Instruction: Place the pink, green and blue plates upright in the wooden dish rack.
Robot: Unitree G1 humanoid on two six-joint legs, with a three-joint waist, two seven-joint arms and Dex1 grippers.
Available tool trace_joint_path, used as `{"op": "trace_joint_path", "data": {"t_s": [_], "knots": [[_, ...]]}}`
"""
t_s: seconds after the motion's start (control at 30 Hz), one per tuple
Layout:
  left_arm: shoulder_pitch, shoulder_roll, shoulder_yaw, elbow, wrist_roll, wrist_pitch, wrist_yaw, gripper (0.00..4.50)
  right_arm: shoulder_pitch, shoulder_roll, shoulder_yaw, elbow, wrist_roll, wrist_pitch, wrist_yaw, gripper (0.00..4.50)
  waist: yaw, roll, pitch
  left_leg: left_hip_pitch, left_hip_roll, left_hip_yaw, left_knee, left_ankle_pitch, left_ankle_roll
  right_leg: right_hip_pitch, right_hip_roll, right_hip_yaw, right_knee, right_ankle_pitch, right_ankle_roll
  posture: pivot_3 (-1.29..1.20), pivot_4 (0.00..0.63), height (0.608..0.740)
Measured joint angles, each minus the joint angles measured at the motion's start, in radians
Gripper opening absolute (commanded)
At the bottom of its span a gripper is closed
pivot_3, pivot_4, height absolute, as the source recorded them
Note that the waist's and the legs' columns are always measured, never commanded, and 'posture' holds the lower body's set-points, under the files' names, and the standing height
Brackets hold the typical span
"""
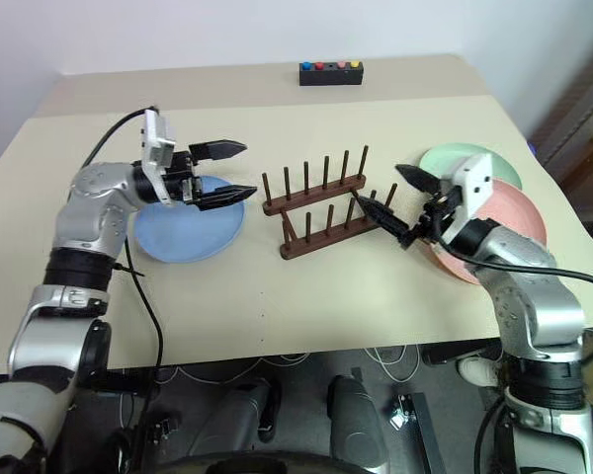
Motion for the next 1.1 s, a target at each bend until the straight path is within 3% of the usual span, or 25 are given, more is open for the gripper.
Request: {"op": "trace_joint_path", "data": {"t_s": [0.37,0.57,0.7,0.87,1.1], "knots": [[0.057,0.017,0.005,-0.073,-0.003,0.064,0.042,4.5,-0.025,-0.01,0.044,0.033,-0.048,-0.03,0.008,4.47,0.001,0.0,0.0,0.0,0.0,0.0,0.001,0.0,0.0,0.0,0.0,0.0,0.002,0.0,0.0,0.0,0.15,0.74],[0.213,0.139,-0.011,-0.299,-0.044,0.221,-0.005,4.5,-0.045,-0.033,0.076,0.091,-0.08,-0.074,0.085,4.47,-0.003,0.0,0.0,0.001,0.0,0.0,0.0,0.0,0.0,-0.001,0.0,0.001,0.003,0.0,0.0,0.0,0.15,0.74],[0.254,0.199,-0.095,-0.364,0.02,0.277,-0.012,4.5,-0.023,-0.063,0.074,0.09,-0.088,-0.079,0.116,4.47,0.008,0.0,0.0,0.001,0.0,0.0,0.002,0.0,0.0,0.001,0.0,0.0,0.002,0.0,0.0,0.0,0.15,0.74],[0.256,0.157,-0.247,-0.444,0.163,0.327,0.102,4.5,-0.02,-0.065,0.067,0.076,-0.086,-0.078,0.103,4.47,0.009,0.0,0.0,0.001,0.0,0.0,0.001,0.0,0.0,0.001,-0.001,0.0,0.002,0.0,0.0,0.0,0.15,0.74],[0.208,0.099,-0.314,-0.426,0.257,0.355,0.2,4.5,0.025,-0.064,0.059,0.03,-0.085,-0.075,0.068,4.47,0.003,0.0,0.0,0.001,0.0,0.0,0.001,0.0,0.0,0.0,-0.001,0.0,0.003,0.0,0.0,0.0,0.15,0.74]]}}
